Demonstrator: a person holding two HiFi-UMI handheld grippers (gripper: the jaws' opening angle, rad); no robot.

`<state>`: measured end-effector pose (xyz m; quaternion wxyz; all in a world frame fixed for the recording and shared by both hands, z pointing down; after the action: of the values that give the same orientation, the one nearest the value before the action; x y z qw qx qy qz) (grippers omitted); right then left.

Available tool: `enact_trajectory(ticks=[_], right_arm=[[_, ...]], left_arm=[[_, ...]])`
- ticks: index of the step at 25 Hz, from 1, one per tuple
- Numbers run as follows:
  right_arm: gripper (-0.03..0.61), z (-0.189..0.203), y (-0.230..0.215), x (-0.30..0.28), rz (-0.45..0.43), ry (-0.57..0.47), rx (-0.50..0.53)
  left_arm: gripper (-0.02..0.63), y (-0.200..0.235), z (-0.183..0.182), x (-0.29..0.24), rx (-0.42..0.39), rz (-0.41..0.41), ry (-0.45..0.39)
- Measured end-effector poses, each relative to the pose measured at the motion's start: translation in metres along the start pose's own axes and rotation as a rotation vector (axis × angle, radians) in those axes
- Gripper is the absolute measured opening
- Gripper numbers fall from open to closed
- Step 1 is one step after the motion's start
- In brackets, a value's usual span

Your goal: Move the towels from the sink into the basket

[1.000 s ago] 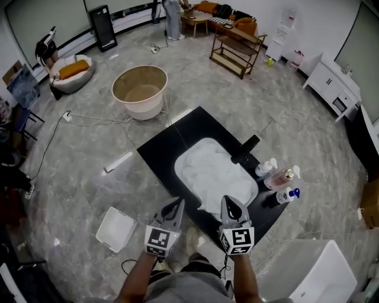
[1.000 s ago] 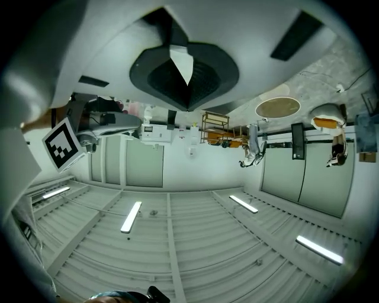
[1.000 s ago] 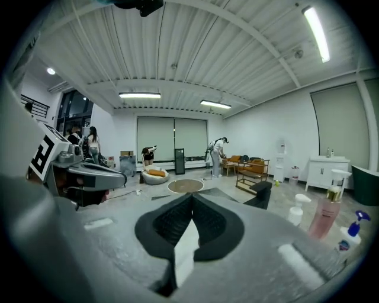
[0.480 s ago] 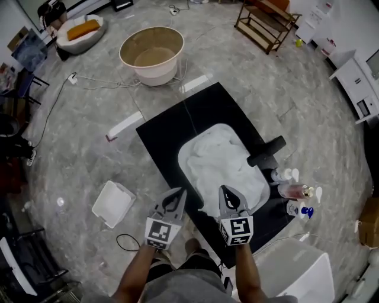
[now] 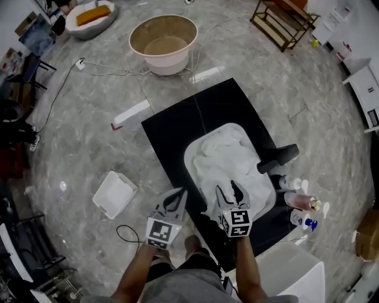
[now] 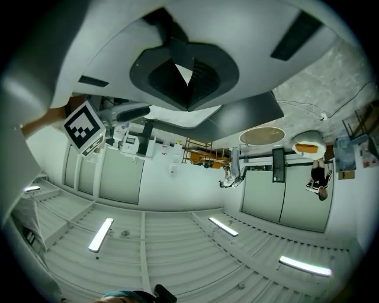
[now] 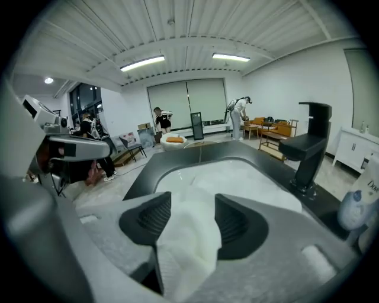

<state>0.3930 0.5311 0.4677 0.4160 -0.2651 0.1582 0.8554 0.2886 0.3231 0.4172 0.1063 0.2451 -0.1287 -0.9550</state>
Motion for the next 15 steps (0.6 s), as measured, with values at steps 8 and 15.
enact_trajectory(ticks=[8,15], right_arm=[[0.307,0.025,0.000,-0.032,-0.063,0.111,-0.019],[0.324,0.043,-0.005,-0.053,-0.087,0.156,-0.046]], left_arm=[[0.009,0.007,0.013,-0.008,0.021,-0.012,0.036],[0.009,0.012,0.021,-0.017,0.020,-0.024,0.059]])
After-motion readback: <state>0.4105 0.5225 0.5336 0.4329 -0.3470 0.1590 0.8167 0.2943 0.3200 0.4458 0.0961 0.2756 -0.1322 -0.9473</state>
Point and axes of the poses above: the fingertips, and each gripper's own axes: x backward along the fingers, y to its left, z out of its underside, the point moved 10 cm from there along x, backward along the fingers, and after that the axes turned 12 degrees about x, right-handed, at the moved point
